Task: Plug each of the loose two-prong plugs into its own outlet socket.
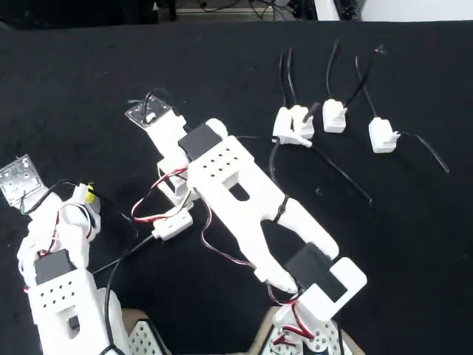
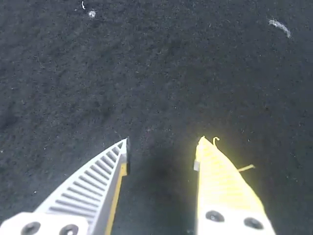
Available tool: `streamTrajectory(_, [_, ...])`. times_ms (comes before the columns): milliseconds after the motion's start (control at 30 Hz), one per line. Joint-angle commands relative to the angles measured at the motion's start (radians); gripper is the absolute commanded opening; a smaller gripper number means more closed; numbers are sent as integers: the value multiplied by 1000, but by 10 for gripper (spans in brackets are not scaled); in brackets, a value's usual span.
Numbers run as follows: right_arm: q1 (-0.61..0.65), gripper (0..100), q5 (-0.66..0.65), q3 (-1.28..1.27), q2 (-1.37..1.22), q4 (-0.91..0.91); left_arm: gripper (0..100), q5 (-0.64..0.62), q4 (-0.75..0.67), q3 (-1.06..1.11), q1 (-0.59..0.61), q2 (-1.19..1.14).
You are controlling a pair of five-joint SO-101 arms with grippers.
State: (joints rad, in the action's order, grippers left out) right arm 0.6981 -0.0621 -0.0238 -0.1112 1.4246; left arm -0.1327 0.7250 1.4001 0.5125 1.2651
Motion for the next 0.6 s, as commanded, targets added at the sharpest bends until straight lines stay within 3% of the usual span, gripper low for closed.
streamTrajectory(0, [-15,11,37,-31,13,-78,230,14,-9,-56,-18,8])
streamTrajectory(567, [-14,11,43,-31,8,-49,230,14,-9,-56,-22,8])
